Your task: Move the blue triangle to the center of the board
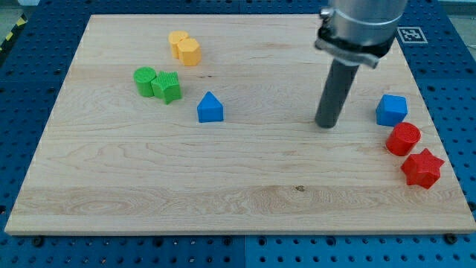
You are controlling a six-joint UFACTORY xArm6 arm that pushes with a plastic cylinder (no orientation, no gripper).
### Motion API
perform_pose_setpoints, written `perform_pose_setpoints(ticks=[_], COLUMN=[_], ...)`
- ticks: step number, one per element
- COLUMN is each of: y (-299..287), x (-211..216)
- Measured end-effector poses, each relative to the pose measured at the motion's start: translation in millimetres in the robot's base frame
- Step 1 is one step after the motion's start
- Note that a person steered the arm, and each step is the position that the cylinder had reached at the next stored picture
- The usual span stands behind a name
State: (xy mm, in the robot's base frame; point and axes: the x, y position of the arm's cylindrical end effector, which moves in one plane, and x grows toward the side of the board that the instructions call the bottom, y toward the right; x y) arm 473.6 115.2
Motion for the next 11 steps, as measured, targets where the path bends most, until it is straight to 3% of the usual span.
perform_pose_setpoints(ticks=[1,2,4,6,9,11], y=[-34.0,-99.3,-226.3,-215.2,-100.3,-82.9], x=[41.3,49.5,6.3,-12.8,-29.3,-52.0])
